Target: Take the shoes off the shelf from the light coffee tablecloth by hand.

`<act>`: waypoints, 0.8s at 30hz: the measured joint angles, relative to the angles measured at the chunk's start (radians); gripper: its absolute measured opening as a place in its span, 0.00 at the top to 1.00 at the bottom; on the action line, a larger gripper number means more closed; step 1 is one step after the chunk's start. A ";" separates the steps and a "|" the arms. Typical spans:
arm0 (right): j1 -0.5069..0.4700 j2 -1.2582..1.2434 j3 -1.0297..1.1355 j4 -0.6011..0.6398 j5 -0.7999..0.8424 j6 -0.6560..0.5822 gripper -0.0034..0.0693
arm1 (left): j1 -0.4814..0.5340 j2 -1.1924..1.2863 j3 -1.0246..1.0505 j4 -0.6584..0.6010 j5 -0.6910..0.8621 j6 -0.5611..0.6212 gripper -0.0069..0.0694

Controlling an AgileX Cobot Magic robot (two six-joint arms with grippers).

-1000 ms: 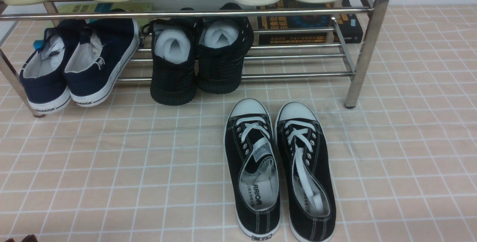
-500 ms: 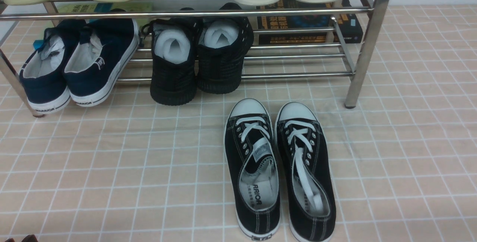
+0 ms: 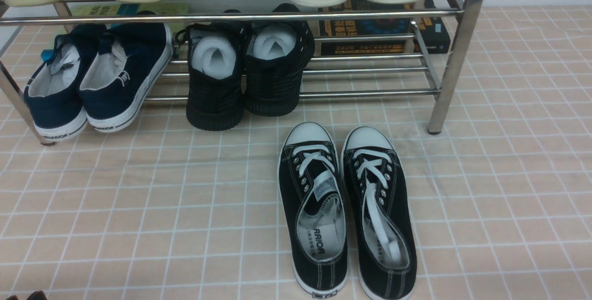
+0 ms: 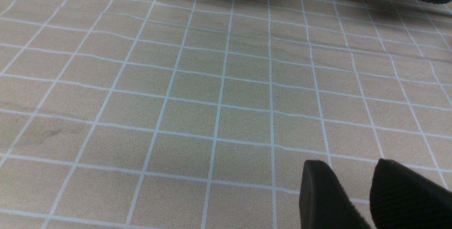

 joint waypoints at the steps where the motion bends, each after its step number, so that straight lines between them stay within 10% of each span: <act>1: 0.000 0.000 0.000 0.000 0.000 0.000 0.85 | 0.000 0.000 0.000 0.000 0.000 0.000 0.59; 24: 0.000 0.000 0.000 0.000 0.000 0.011 0.80 | 0.000 0.000 0.000 0.000 0.000 0.000 0.59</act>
